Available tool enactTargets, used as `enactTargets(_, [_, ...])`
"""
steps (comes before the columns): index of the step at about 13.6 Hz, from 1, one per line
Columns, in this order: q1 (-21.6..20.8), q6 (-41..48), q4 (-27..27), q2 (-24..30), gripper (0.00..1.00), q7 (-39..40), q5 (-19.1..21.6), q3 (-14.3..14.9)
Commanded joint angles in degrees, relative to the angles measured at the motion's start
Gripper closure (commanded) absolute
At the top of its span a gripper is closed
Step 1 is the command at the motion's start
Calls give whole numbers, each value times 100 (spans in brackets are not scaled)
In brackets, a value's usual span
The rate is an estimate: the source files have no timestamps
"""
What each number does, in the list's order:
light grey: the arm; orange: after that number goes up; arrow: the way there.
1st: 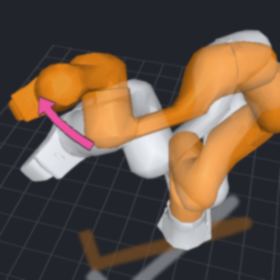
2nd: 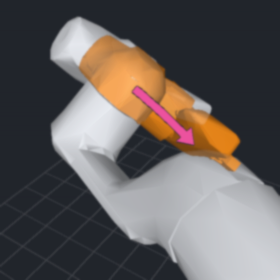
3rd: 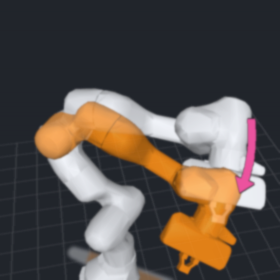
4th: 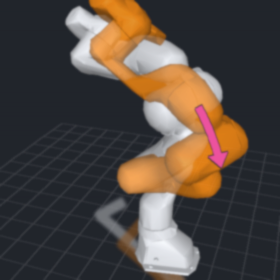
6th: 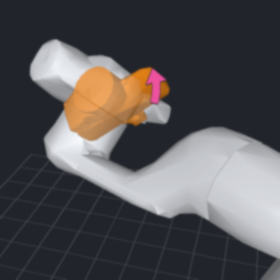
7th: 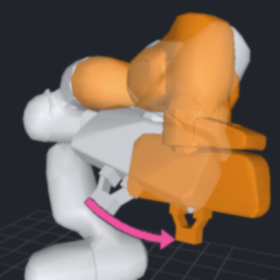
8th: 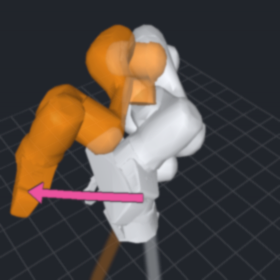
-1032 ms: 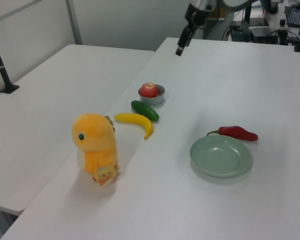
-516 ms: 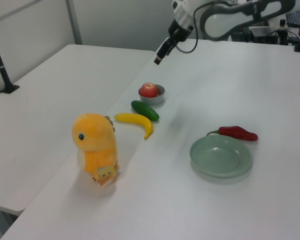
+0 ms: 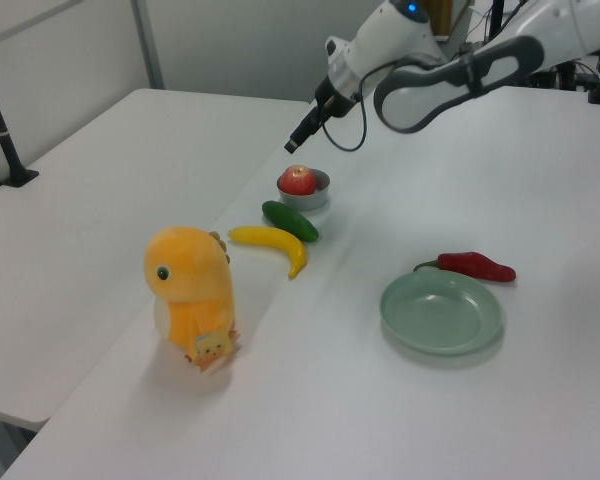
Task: Red apple placed in the center of the desktop
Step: 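Lower the gripper around the red apple and close on it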
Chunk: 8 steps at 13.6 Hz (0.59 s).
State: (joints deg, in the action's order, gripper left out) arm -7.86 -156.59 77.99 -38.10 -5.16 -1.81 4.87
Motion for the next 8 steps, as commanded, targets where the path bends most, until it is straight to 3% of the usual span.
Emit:
enactTargets(1, [-58, -440, -495, -558, 0, -178, -206, 207])
enactTargets(8, [-67, -1259, -468, -1147, 0, -187, -197, 312])
